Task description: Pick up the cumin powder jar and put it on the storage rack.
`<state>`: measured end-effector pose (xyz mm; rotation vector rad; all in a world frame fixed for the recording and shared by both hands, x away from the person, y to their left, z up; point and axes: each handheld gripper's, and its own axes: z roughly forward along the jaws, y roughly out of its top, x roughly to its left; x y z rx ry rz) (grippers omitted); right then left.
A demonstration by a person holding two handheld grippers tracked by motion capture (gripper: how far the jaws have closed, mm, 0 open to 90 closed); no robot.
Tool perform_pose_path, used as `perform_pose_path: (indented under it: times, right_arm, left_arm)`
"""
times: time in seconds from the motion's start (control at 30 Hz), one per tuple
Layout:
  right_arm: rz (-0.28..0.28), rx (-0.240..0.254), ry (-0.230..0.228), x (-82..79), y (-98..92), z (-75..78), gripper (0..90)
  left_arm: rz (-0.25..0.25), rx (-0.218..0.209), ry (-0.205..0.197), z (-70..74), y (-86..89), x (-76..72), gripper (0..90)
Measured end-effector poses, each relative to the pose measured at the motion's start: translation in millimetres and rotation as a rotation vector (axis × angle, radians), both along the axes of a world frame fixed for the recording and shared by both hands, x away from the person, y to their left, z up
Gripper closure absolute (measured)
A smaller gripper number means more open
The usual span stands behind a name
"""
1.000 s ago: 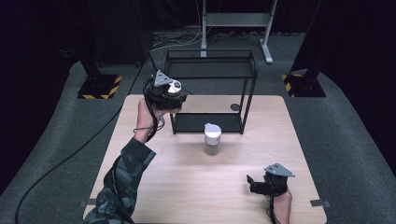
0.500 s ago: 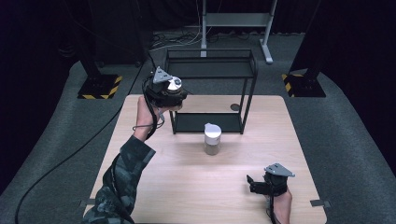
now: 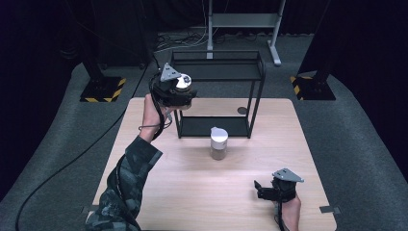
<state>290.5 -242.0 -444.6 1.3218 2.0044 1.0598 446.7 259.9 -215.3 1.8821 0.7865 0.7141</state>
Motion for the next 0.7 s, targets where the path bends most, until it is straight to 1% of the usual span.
perform_pose_path:
  times: [0.23, 0.4, 0.7]
  right_arm:
    - [0.0, -0.001, 0.0, -0.1, 0.1, 0.0, 0.0]
    - [-0.001, -0.002, 0.0, 0.0, 0.4, 0.1, 0.0]
    - [-0.001, -0.002, 0.0, -0.1, 0.4, 0.0, 0.0]
  left_arm:
    - [-0.013, 0.001, -0.012, 8.8, -3.6, -1.0, 31.0]
    - [-0.025, 0.002, -0.008, 17.3, -4.5, -0.7, 31.0]
    - [-0.031, 0.002, -0.033, 32.7, -7.2, -3.8, 31.0]
